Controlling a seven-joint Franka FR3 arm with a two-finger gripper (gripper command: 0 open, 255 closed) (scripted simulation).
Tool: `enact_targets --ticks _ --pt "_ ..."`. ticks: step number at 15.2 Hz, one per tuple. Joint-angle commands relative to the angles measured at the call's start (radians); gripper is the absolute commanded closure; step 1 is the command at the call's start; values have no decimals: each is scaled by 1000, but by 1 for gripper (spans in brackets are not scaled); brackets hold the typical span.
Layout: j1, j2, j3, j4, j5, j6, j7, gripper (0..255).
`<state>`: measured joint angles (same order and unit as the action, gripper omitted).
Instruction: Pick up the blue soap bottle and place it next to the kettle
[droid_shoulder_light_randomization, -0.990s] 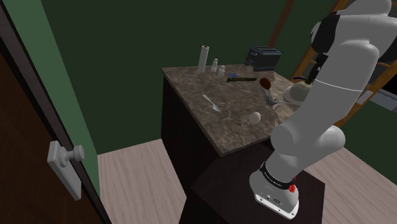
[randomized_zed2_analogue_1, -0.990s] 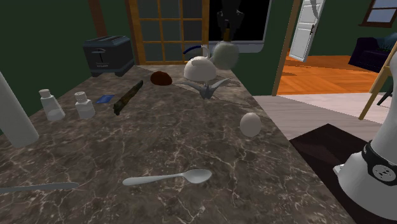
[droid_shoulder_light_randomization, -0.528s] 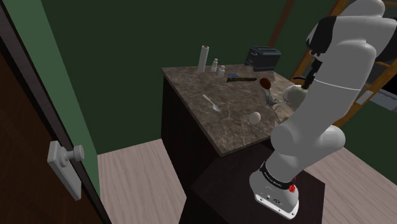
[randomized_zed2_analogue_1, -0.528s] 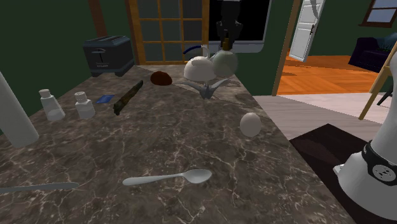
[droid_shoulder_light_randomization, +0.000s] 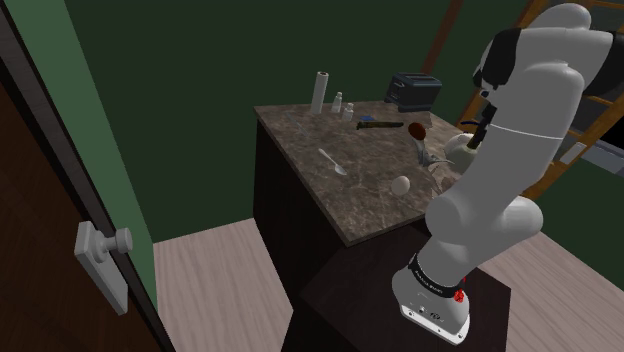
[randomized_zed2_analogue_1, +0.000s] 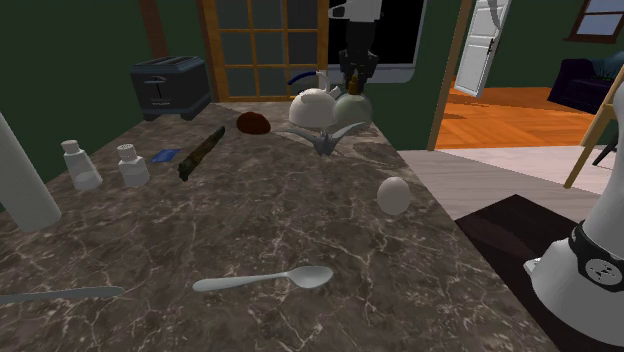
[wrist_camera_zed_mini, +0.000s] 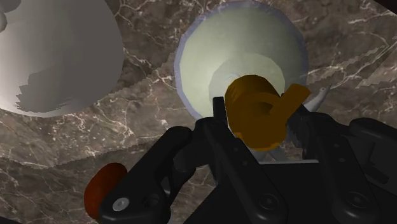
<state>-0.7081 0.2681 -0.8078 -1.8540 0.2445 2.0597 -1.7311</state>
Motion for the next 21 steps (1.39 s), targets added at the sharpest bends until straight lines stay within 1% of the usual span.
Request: enact_targets --ticks 1,3,11,12,17,21 --pt "-4 9 3 -17 10 24 -9 255" --pt "-9 24 10 -34 25 51 -19 255" --pt "-9 24 10 -34 25 51 -19 255" --pt "-9 24 10 -34 25 51 -19 0" --pt "-9 24 10 -34 25 51 -19 0" --pt "9 -34 -13 34 -31 -56 17 0"
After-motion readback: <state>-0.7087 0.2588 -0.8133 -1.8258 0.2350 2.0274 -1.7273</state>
